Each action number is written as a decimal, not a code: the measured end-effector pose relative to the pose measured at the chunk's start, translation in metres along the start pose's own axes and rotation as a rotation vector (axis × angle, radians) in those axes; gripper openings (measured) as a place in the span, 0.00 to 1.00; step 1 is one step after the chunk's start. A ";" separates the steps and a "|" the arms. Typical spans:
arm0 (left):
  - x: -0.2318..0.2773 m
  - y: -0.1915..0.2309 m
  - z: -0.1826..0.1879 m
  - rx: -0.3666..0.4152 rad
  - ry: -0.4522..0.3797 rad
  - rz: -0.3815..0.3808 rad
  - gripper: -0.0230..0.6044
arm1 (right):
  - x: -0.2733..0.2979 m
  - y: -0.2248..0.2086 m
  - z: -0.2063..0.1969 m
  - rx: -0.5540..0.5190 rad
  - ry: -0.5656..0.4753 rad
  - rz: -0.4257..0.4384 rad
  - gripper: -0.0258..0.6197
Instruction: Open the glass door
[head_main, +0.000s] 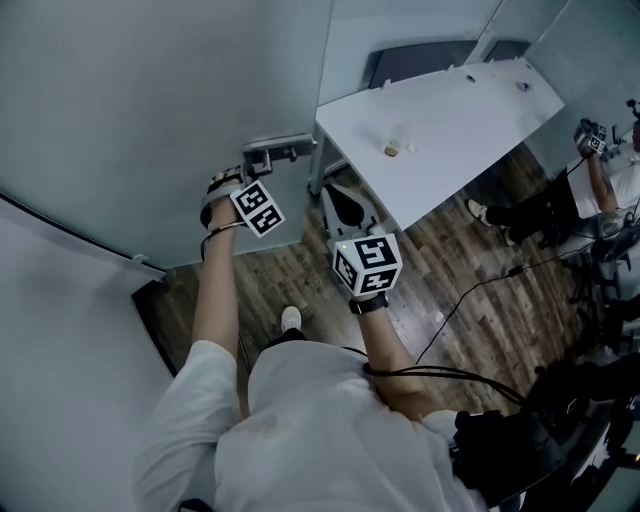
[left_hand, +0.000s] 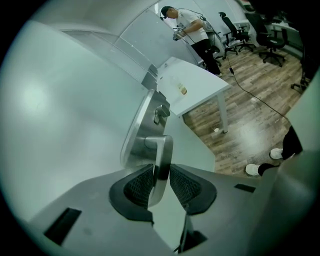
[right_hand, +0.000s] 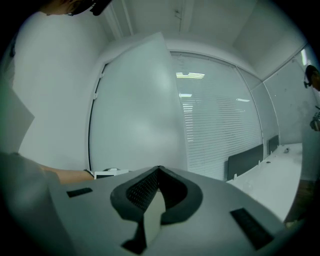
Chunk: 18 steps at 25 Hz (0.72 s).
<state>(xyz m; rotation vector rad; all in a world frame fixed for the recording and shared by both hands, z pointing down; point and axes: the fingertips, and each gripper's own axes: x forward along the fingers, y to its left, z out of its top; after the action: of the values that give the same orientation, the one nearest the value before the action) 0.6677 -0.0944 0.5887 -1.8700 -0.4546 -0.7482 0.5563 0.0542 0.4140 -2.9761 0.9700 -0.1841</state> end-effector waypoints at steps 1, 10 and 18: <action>-0.005 -0.005 -0.004 0.005 0.019 0.011 0.16 | -0.012 0.002 0.001 0.000 -0.007 0.003 0.04; -0.047 -0.041 -0.013 -0.011 0.156 0.061 0.17 | -0.130 0.006 -0.024 0.042 0.024 0.073 0.04; -0.090 -0.084 -0.029 -0.028 0.207 0.024 0.19 | -0.180 0.025 -0.042 0.109 0.040 0.149 0.04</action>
<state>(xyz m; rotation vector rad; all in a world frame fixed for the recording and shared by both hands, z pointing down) 0.5421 -0.0849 0.5927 -1.7981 -0.2908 -0.9253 0.3930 0.1410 0.4349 -2.7983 1.1418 -0.2858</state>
